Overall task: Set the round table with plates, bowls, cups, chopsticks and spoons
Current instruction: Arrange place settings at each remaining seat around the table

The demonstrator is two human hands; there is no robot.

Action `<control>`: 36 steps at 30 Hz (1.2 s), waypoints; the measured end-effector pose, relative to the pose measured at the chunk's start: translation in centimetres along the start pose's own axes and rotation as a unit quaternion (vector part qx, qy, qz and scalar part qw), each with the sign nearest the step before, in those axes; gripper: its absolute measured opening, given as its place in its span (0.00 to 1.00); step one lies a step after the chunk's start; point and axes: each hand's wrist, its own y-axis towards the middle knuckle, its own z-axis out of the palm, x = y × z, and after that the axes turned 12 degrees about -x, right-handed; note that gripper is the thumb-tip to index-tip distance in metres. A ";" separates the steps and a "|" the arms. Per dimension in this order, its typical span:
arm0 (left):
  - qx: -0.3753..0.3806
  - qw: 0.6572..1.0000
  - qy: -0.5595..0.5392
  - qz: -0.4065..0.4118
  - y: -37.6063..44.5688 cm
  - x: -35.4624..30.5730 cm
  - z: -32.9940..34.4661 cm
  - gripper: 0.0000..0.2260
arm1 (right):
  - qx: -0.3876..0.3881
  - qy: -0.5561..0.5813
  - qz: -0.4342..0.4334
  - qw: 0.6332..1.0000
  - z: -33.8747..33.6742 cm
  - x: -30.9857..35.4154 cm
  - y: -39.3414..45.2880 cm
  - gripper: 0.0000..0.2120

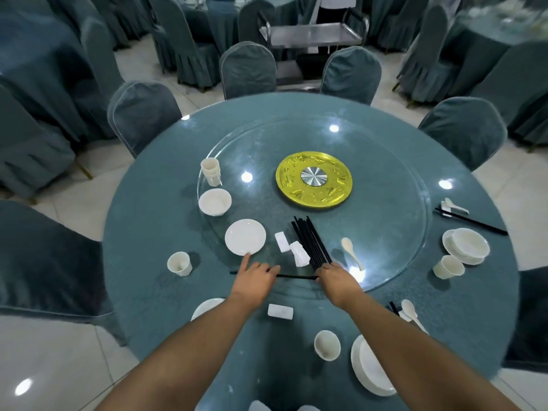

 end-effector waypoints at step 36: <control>0.111 0.897 -0.261 -0.337 -15.7 -3.6 10.1 0.12 | -0.021 0.031 0.093 0.995 6.3 7.1 -5.6 0.12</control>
